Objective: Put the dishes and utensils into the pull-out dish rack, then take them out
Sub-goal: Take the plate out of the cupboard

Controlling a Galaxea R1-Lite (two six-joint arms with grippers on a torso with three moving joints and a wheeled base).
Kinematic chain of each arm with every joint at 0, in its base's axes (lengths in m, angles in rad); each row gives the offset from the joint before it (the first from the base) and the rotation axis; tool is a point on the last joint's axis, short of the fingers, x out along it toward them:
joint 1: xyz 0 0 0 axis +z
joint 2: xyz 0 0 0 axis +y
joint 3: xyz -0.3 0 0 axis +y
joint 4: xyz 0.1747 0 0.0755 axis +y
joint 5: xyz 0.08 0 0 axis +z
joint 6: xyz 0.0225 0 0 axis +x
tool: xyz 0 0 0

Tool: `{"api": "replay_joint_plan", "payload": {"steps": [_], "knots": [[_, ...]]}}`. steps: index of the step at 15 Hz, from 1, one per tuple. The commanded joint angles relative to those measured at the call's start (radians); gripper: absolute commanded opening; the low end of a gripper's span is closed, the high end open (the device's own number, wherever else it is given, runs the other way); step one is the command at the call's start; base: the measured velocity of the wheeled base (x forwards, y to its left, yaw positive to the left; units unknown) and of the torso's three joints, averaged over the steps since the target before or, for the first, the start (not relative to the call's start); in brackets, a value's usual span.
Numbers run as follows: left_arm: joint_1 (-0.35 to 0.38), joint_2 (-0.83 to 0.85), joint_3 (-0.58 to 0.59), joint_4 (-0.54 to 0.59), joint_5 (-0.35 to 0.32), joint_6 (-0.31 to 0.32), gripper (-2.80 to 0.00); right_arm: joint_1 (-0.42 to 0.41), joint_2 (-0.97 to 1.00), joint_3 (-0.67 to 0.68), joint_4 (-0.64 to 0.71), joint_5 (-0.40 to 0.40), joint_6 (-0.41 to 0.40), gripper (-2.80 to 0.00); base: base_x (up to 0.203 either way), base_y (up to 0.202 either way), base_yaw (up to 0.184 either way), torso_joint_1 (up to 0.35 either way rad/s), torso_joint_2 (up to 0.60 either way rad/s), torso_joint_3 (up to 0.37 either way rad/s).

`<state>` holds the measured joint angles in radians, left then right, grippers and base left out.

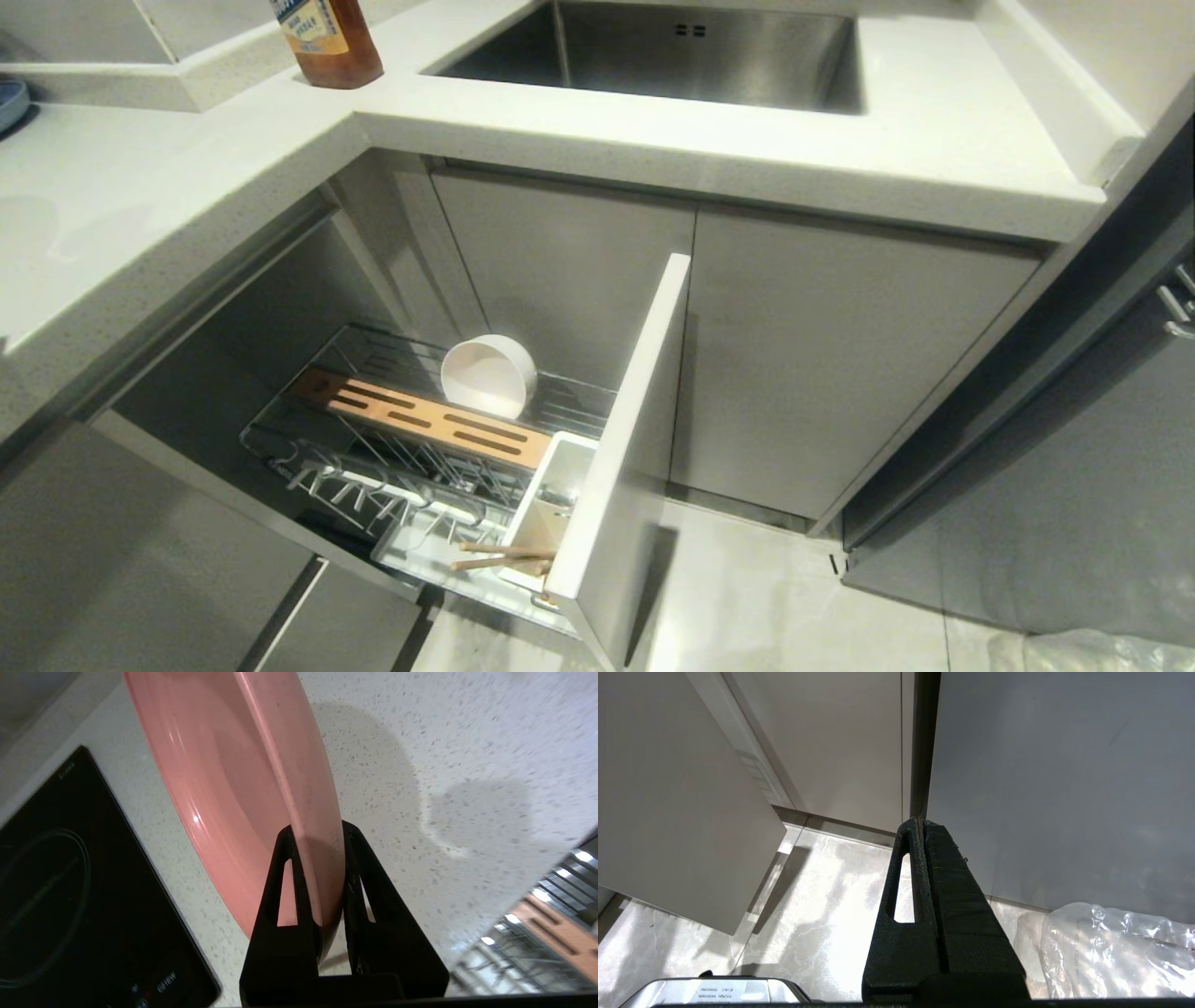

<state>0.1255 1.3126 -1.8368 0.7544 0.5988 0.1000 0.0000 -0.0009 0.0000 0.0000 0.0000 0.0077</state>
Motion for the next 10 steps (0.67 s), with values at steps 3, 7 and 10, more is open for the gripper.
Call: {"api": "replay_joint_plan", "payload": {"steps": [3,7,10], "knots": [[0.003,0.143,-0.087,0.161,0.047,0.075,-2.80,0.000,0.001,0.000,0.000,0.000,0.000,-2.80,0.000,0.000,0.000,0.000,0.00,0.000],[0.008,0.210,-0.114,0.296,0.109,0.102,-2.80,0.000,0.001,0.000,0.000,0.000,0.000,-2.80,0.000,0.000,0.000,0.000,0.00,0.000],[0.006,0.231,-0.113,0.313,0.142,0.103,-2.80,0.000,0.001,0.000,0.000,0.000,0.000,-2.80,0.000,0.000,0.000,0.000,0.00,0.000]]}}
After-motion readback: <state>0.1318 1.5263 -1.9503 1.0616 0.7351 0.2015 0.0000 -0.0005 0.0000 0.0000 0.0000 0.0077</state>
